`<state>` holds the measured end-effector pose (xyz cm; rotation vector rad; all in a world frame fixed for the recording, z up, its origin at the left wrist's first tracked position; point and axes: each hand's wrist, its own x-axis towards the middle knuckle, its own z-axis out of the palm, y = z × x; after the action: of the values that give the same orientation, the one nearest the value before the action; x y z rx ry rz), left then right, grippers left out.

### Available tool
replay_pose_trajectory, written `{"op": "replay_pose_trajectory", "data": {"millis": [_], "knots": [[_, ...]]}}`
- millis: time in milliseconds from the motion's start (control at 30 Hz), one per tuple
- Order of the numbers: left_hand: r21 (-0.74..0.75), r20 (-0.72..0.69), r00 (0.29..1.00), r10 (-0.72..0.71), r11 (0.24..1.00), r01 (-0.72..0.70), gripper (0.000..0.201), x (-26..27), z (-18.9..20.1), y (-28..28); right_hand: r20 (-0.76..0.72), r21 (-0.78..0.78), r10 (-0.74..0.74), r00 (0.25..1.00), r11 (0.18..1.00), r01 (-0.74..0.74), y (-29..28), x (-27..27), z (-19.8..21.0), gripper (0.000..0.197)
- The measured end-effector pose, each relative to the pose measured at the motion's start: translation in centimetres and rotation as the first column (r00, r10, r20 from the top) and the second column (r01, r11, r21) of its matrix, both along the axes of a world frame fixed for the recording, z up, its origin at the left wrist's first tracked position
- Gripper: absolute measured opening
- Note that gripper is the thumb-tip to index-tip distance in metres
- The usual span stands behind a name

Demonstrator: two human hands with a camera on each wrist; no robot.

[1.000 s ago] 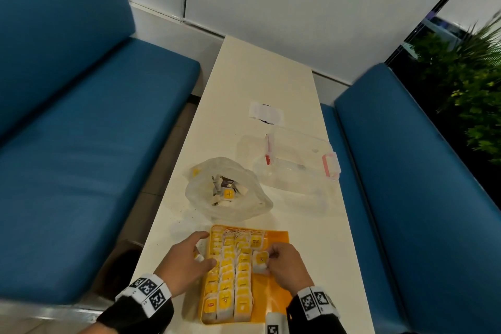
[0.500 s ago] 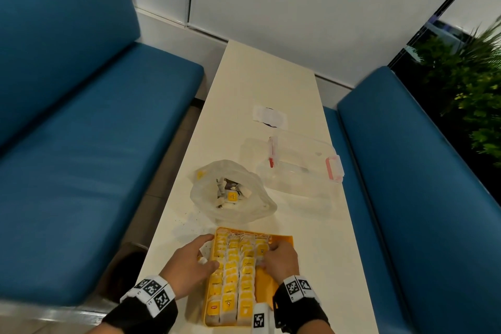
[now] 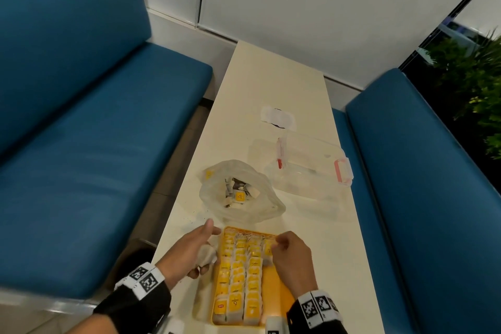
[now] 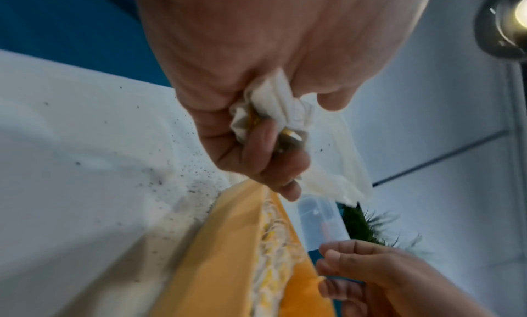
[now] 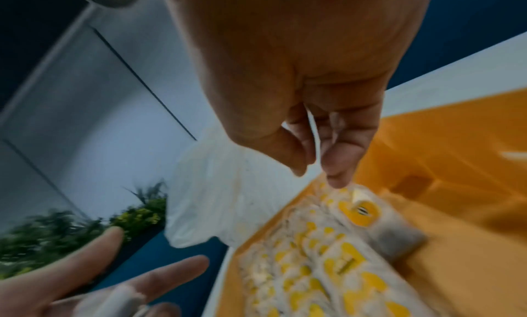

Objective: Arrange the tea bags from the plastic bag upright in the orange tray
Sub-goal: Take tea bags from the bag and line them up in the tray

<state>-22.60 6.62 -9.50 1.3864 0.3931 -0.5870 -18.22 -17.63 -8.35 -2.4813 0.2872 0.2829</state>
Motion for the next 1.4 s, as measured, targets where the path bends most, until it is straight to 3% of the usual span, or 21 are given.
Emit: {"op": "replay_pose_trajectory", "data": {"millis": [67,167,400,600,700,800,933,1067,1233,1333,1400], "knots": [[-0.174,-0.064,0.998,0.019,0.984,-0.03,0.064,0.3,0.8,-0.2,0.072,0.118,0.13,0.989,0.983,-0.138,1.1,-0.6,2.0,0.014],[-0.284,-0.094,0.996,0.009,0.958,-0.035,0.072,0.9,1.8,-0.9,0.026,0.294,0.308,0.951,0.907,-0.302,3.1,-1.5,4.4,0.016],[-0.292,-0.065,0.997,-0.041,0.956,0.02,0.076,1.7,2.7,-2.5,0.021,0.286,0.458,0.889,0.849,-0.444,4.6,-2.0,4.9,0.028],[-0.268,-0.048,0.999,-0.025,0.963,0.011,0.075,2.0,2.9,-3.0,0.105,0.23,0.416,0.903,0.874,-0.429,4.8,-2.3,4.7,0.039],[-0.278,-0.067,0.998,-0.004,0.96,-0.015,0.072,1.9,3.1,-3.5,0.147,0.199,0.469,0.871,0.848,-0.491,5.4,-2.5,5.1,0.045],[-0.281,-0.064,0.998,0.007,0.96,-0.025,0.071,2.0,3.3,-4.1,0.171,0.109,0.522,0.836,0.833,-0.542,6.1,-2.4,4.7,0.042],[-0.275,-0.072,0.997,-0.001,0.961,-0.019,0.084,2.3,2.9,-4.0,0.19,0.061,0.536,0.823,0.83,-0.555,6.1,-2.3,4.2,0.029],[-0.302,-0.08,0.997,-0.002,0.953,-0.022,0.079,2.2,3.1,-3.9,0.191,0.134,0.499,0.845,0.84,-0.526,6.0,-2.0,4.3,0.011],[-0.291,-0.052,0.998,-0.029,0.956,0.013,0.076,2.3,2.8,-3.8,0.226,0.147,0.54,0.81,0.803,-0.577,5.5,-1.4,4.8,0.006],[-0.249,-0.023,0.997,-0.074,0.966,0.066,0.075,2.4,1.9,-3.0,0.251,0.319,0.462,0.851,0.79,-0.523,4.0,-0.3,5.1,0.015],[-0.214,-0.002,0.996,-0.093,0.973,0.09,0.061,2.3,1.6,-2.3,0.24,0.48,0.422,0.875,0.732,-0.484,2.6,0.5,5.4,0.012]]}}
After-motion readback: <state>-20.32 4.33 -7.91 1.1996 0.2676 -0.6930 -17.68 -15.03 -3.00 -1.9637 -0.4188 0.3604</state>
